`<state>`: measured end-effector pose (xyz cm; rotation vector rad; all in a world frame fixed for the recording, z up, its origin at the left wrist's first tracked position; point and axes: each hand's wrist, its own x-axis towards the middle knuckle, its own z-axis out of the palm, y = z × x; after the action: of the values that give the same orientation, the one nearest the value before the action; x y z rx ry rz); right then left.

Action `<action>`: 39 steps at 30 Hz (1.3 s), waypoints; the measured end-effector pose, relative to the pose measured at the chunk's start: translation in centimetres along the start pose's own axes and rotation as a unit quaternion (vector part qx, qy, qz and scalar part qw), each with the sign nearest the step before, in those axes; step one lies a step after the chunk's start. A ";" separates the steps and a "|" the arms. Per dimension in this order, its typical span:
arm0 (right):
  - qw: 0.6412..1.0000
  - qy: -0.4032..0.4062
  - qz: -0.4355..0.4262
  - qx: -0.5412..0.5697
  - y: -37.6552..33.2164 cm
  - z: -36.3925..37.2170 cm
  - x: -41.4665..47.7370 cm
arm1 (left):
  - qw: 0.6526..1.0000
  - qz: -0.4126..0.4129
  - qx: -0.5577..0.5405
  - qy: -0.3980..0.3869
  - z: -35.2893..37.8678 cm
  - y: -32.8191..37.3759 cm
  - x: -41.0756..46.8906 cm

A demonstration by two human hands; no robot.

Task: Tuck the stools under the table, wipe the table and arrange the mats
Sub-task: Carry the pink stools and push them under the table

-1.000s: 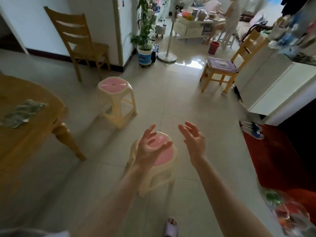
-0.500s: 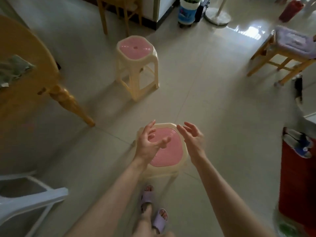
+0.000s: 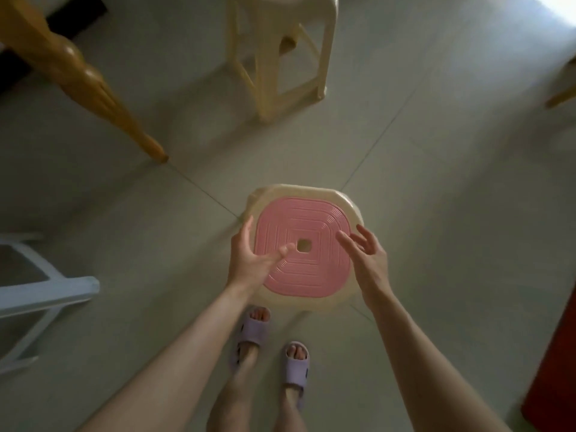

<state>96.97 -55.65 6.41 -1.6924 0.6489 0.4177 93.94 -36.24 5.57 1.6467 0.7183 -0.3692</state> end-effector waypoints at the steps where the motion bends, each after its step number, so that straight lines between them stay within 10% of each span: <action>1: 1.000 0.004 0.000 -0.005 1.0 -0.2 0.7 | 1.000 -0.006 0.009 0.014 0.3 -1.3 0.6; 19: 0.999 -0.011 -0.042 -0.019 12.2 -1.7 8.8 | 0.997 -0.055 -0.014 0.059 1.5 -13.3 5.1; 39: 0.978 -0.121 -0.119 -0.123 2.0 12.8 3.1 | 0.968 -0.030 -0.155 0.197 -13.9 -11.1 -0.6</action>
<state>99.08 -44.05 0.17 -1.8893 0.2172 0.5382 84.30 -22.25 0.31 1.4126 1.0670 0.0357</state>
